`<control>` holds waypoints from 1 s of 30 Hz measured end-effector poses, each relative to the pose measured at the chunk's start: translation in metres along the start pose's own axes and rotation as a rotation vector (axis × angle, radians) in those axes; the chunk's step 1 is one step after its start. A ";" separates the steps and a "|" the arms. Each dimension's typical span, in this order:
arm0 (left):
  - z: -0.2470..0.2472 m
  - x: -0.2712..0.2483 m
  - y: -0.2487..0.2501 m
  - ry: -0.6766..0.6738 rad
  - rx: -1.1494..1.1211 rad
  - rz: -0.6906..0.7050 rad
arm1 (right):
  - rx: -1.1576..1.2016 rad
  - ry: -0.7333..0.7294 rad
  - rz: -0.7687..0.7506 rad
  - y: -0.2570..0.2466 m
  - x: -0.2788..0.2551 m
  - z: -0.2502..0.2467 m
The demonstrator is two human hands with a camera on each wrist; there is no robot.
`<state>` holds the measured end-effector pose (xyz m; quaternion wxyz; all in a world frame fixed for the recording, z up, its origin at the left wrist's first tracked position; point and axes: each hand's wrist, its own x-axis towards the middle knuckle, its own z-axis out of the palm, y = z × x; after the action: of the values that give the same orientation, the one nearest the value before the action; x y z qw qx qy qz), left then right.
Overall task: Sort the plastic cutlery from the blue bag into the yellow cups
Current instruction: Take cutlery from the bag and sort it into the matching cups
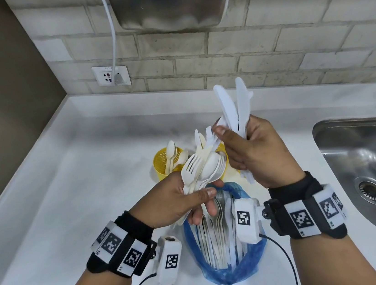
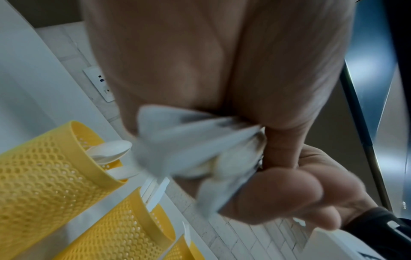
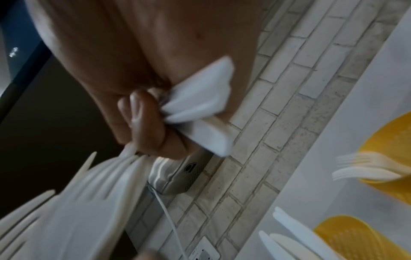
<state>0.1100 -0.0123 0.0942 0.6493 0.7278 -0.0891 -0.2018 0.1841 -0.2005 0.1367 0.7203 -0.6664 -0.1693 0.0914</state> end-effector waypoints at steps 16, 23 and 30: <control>-0.002 -0.002 0.002 0.001 -0.012 0.026 | 0.776 0.453 -0.019 0.001 0.008 -0.013; -0.001 -0.001 0.002 -0.008 -0.019 0.016 | 0.757 0.596 -0.164 -0.012 0.007 -0.013; -0.001 -0.002 0.002 0.003 0.007 0.022 | 0.273 0.391 -0.204 -0.025 -0.001 -0.003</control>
<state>0.1091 -0.0108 0.0971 0.6492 0.7292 -0.0968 -0.1935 0.1820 -0.2058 0.1607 0.8282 -0.5474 -0.0793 -0.0900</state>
